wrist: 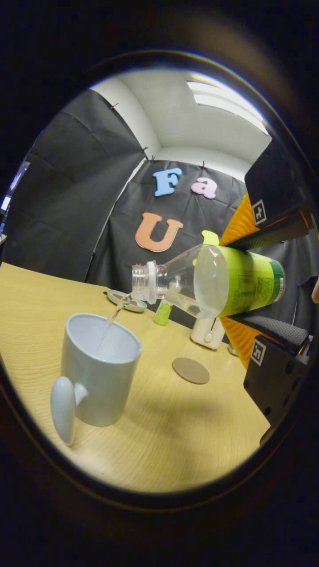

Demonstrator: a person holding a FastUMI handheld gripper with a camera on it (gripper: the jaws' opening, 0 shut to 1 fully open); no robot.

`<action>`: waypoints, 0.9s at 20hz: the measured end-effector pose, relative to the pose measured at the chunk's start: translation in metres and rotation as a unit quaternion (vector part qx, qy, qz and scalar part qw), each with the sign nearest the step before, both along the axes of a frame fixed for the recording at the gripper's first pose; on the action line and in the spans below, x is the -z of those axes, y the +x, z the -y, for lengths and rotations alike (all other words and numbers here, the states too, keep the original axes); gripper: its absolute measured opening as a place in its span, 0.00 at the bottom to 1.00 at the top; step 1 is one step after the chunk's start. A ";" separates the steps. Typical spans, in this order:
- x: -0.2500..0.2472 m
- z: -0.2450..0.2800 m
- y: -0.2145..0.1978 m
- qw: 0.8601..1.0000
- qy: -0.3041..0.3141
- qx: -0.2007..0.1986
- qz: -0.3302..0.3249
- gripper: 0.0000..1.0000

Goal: Take the bottle from table, then pour the juice into the cup, finally place the bottle on the coaster

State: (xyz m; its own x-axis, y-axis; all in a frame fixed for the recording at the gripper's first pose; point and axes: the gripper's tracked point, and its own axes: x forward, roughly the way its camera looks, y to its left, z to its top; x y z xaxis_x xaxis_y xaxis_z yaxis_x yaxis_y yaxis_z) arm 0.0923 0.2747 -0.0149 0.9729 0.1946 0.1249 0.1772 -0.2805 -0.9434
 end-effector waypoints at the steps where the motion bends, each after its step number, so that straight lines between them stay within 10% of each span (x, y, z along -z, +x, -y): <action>1: -0.001 0.001 0.001 1.000 -0.001 0.000 0.000 0.78; 18: -0.008 -0.008 -0.006 1.000 -0.028 0.000 0.007 0.78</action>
